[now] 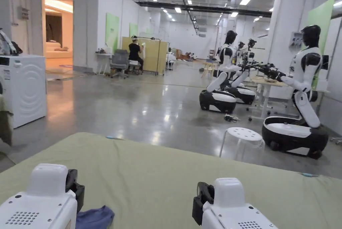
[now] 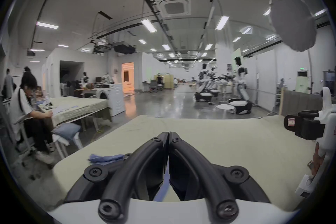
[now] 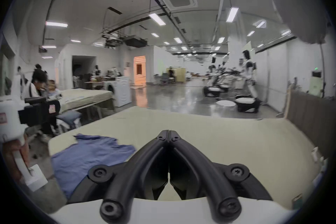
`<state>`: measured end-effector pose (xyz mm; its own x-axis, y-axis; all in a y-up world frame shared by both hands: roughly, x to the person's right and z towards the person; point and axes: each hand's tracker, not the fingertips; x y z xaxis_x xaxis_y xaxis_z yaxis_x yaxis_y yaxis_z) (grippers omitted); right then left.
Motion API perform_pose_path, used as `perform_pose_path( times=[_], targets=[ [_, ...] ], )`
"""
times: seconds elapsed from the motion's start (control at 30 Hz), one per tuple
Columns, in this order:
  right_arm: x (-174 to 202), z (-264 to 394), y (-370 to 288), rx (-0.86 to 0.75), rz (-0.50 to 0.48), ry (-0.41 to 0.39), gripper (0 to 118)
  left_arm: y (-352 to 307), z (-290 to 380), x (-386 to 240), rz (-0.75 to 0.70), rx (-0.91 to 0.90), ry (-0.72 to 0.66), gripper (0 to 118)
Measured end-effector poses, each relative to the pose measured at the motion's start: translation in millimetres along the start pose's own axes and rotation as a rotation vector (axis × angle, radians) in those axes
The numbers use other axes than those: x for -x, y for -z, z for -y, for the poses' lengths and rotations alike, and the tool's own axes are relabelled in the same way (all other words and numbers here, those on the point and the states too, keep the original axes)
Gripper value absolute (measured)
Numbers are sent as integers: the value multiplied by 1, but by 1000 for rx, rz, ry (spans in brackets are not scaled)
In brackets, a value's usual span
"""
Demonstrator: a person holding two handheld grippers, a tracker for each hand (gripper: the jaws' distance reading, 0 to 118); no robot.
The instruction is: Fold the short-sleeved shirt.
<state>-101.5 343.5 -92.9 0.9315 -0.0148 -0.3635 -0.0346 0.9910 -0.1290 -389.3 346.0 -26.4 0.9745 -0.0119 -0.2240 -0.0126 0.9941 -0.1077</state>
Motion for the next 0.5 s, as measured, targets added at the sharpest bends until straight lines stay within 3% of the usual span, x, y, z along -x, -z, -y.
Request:
perform_pose_path(
  times=[0.07, 0.2, 0.33, 0.5],
  targets=[
    [13, 9, 7, 9, -59, 23, 0, -6, 7, 26, -47, 38, -3, 4],
    [30, 17, 13, 22, -79, -23, 0, -1, 10, 55, -50, 176, 36, 4],
    [30, 22, 13, 49, -85, -18, 0, 53, 21, 71, 13, 514, 94, 4],
    [33, 34, 19, 86, -84, -41, 0, 126, 61, 93, 70, 776, 16, 4]
  ],
)
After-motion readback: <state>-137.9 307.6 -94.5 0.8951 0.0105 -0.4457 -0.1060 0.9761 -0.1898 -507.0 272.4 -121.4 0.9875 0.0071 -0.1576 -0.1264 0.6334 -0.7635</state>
